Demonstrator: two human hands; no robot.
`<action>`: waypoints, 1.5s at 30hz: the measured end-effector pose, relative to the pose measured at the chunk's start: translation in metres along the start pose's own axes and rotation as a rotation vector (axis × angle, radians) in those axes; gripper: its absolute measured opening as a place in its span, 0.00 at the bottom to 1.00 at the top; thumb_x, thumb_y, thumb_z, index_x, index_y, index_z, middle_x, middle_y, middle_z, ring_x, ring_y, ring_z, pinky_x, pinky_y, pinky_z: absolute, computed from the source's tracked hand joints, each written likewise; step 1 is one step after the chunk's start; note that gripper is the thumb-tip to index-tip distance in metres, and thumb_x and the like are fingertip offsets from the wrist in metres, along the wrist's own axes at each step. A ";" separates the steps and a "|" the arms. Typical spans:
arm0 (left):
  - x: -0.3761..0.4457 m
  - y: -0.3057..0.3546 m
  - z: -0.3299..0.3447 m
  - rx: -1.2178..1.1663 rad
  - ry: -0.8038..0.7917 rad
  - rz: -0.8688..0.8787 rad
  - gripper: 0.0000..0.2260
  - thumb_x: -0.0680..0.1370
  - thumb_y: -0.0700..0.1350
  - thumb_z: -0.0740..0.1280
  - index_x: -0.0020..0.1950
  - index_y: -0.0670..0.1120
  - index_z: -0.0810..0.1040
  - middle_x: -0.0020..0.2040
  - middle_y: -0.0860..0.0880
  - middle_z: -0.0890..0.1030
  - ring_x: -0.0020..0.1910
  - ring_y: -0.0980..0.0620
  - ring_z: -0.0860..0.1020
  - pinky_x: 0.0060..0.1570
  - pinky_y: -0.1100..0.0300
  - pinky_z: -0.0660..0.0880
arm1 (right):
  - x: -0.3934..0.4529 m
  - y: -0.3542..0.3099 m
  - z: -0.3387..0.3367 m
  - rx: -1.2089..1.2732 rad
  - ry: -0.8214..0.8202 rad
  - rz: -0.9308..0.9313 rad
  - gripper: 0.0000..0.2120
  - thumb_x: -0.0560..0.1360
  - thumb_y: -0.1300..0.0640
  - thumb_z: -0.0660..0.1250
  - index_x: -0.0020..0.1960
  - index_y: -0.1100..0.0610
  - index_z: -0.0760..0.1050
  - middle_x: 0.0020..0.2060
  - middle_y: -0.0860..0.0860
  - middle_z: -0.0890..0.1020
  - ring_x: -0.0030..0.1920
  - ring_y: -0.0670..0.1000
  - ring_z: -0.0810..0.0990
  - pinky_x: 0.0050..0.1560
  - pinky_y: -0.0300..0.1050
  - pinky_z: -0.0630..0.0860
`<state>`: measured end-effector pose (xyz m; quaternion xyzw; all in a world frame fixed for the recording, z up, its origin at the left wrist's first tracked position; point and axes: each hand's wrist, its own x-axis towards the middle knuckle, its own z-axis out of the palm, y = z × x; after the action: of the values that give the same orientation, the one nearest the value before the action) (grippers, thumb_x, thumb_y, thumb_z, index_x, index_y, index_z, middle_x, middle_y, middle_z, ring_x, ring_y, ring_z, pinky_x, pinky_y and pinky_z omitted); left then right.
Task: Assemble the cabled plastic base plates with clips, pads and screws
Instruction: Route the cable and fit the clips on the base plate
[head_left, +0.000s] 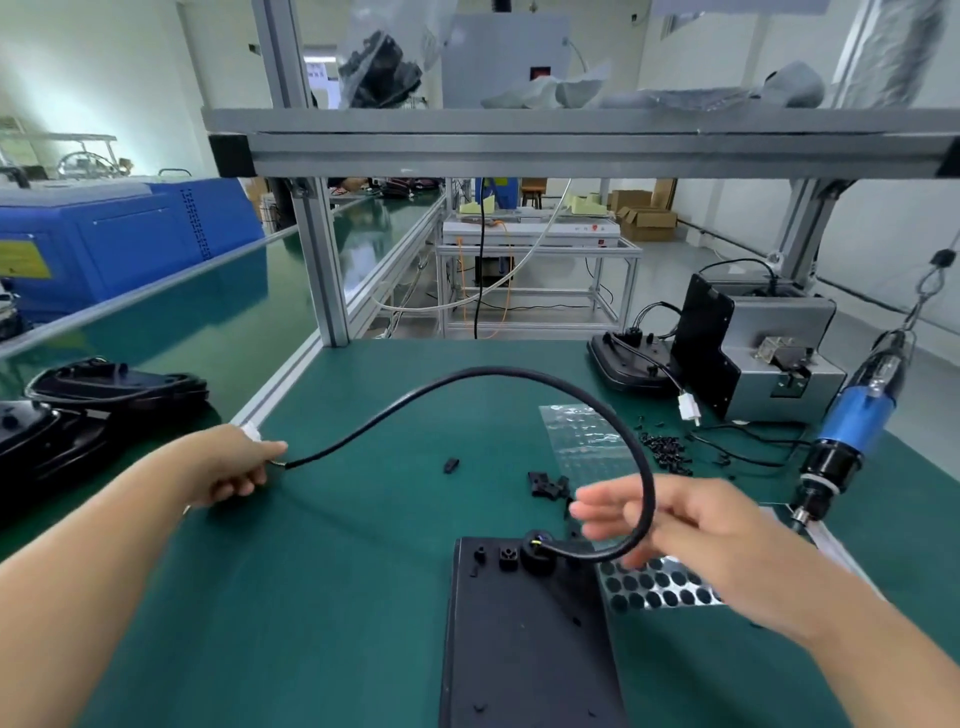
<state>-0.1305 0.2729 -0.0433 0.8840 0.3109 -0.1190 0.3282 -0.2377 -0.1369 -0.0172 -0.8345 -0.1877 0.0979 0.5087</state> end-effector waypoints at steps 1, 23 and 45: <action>-0.006 0.005 -0.001 0.168 -0.023 0.006 0.25 0.78 0.60 0.61 0.33 0.40 0.73 0.22 0.46 0.72 0.20 0.51 0.64 0.23 0.66 0.60 | 0.001 -0.001 0.007 -0.005 -0.016 -0.006 0.20 0.80 0.69 0.56 0.56 0.48 0.80 0.51 0.41 0.84 0.55 0.42 0.81 0.51 0.36 0.78; -0.058 0.090 0.140 0.462 0.315 0.845 0.11 0.80 0.46 0.62 0.57 0.41 0.78 0.51 0.43 0.75 0.52 0.41 0.76 0.51 0.55 0.71 | 0.021 0.003 0.060 0.073 0.246 -0.031 0.03 0.77 0.55 0.63 0.47 0.48 0.75 0.46 0.42 0.84 0.45 0.40 0.80 0.48 0.35 0.74; -0.187 0.083 0.025 -0.129 0.219 1.159 0.09 0.77 0.35 0.65 0.47 0.47 0.82 0.32 0.51 0.83 0.30 0.61 0.80 0.37 0.75 0.74 | 0.044 -0.005 0.082 -1.036 0.013 -0.356 0.08 0.79 0.62 0.55 0.57 0.53 0.62 0.46 0.51 0.67 0.44 0.54 0.62 0.44 0.48 0.61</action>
<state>-0.2241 0.1193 0.0579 0.8950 -0.1838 0.1907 0.3589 -0.2280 -0.0499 -0.0492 -0.9318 -0.3466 -0.1001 0.0410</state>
